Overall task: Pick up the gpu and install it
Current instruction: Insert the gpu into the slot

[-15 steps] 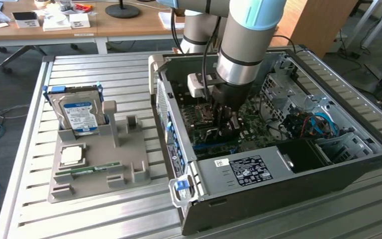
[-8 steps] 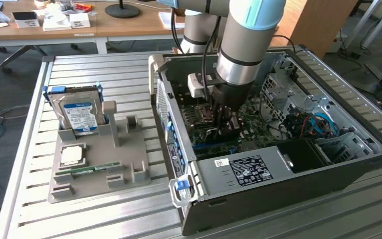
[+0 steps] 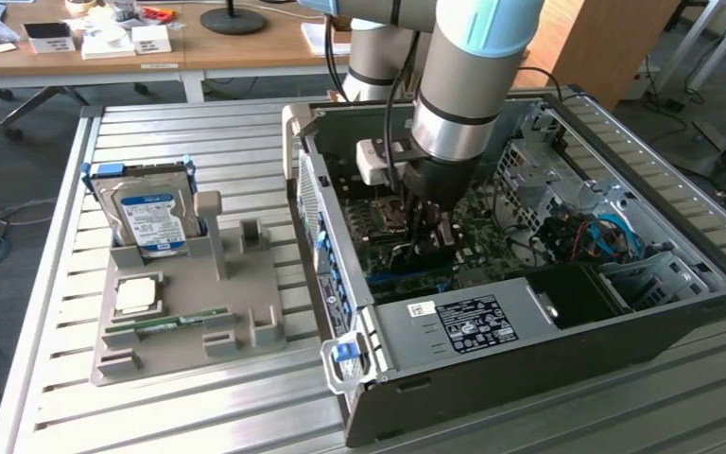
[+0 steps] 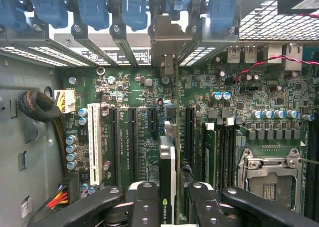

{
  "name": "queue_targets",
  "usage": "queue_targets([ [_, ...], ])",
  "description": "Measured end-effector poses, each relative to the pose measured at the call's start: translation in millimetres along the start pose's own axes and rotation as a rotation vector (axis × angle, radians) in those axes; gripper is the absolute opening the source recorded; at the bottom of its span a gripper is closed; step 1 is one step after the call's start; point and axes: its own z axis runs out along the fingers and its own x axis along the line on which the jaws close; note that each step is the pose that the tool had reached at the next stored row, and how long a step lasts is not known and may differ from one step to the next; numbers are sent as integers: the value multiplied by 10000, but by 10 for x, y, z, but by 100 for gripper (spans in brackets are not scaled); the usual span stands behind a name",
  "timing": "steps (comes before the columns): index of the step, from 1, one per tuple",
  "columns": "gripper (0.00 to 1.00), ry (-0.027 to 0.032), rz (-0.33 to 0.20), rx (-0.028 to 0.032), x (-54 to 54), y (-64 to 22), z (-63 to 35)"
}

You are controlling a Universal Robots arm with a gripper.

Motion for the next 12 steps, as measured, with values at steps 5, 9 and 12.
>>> queue_targets([
  [5, 26, 0, 0, 0, 0, 0, 0],
  [9, 26, 0, 0, 0, 0, 0, 0],
  [12, 26, -1, 0, 0, 0, 0, 0],
])
